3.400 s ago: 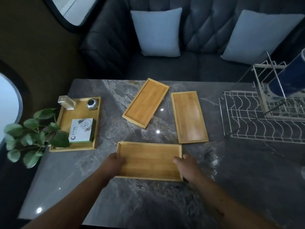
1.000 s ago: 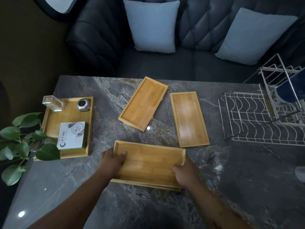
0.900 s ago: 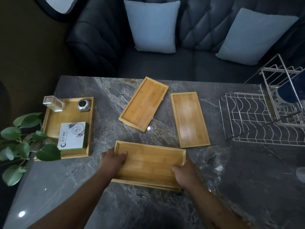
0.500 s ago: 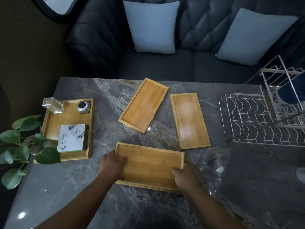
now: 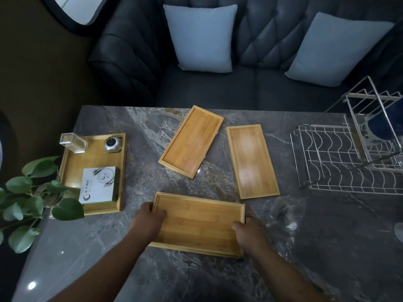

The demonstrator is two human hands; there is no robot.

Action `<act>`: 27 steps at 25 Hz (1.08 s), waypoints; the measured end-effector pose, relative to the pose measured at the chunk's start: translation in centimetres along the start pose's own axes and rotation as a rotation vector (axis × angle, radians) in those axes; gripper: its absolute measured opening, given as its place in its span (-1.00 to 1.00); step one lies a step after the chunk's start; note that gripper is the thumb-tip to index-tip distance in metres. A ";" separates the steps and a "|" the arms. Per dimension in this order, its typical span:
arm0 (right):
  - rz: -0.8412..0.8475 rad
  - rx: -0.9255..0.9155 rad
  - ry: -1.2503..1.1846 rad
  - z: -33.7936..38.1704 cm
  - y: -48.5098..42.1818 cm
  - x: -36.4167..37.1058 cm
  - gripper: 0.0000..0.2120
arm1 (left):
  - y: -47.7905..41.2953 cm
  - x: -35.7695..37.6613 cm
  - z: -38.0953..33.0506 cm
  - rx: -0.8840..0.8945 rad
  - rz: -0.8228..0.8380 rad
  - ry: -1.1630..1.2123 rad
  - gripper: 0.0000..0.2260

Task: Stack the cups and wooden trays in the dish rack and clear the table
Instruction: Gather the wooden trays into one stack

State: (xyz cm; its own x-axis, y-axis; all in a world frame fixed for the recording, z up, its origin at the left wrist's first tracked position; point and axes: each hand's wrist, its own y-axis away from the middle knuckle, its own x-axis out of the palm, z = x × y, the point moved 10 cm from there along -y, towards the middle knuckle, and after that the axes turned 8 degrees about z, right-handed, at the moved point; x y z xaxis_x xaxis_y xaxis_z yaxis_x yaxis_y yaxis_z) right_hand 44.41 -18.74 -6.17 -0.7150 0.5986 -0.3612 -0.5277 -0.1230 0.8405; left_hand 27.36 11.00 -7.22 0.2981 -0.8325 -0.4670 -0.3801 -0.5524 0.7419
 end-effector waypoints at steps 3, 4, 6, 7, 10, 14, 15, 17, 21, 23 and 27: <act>-0.030 -0.062 0.114 1.0 -0.2 -1.0 -0.56 | -0.8 -1.0 -0.1 -0.022 -0.031 0.023 -0.51; -0.043 -0.105 0.145 1.5 -0.2 -1.2 -0.53 | -1.0 -1.4 -0.3 -0.019 -0.037 0.020 -0.52; -0.068 -0.186 0.213 2.5 -0.3 -1.7 -0.44 | -1.6 -2.1 -0.8 -0.007 -0.052 -0.015 -0.53; -0.081 -0.219 0.247 3.1 -0.3 -1.9 -0.42 | -1.9 -2.4 -1.1 -0.001 -0.059 -0.044 -0.54; -0.112 -0.326 0.345 5.5 -0.6 -2.6 -0.43 | -3.2 -2.9 -2.4 0.032 -0.042 -0.118 -0.61; -0.073 -0.471 0.506 10.0 -1.4 -2.1 -0.52 | -5.3 -3.0 -4.2 0.072 0.016 -0.154 -0.67; -0.051 -0.497 0.538 11.2 -1.8 -1.8 -0.55 | -5.8 -3.0 -4.8 0.084 0.025 -0.165 -0.68; -0.024 -0.539 0.600 13.8 -2.7 -1.4 -0.63 | -6.9 -3.0 -6.1 0.103 0.028 -0.204 -0.75; -0.013 -0.649 0.824 19.3 -5.5 -0.3 -0.74 | -9.2 -2.7 -8.4 0.112 0.017 -0.259 -0.82; -0.020 -0.694 0.922 22.1 -7.1 -0.1 -0.77 | -10.4 -2.5 -9.2 0.089 -0.003 -0.285 -0.73; -0.091 -0.745 1.067 27.9 -9.7 -0.1 -0.77 | -12.2 -1.8 -9.6 0.030 -0.063 -0.379 -0.50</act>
State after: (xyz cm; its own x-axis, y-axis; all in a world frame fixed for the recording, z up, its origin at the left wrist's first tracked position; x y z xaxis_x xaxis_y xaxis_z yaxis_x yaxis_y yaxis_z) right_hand 62.42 4.42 -3.04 -0.4910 -0.2493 -0.8348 -0.4730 -0.7284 0.4957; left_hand 39.87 19.68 -10.85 -0.0209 -0.7511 -0.6599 -0.3987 -0.5990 0.6944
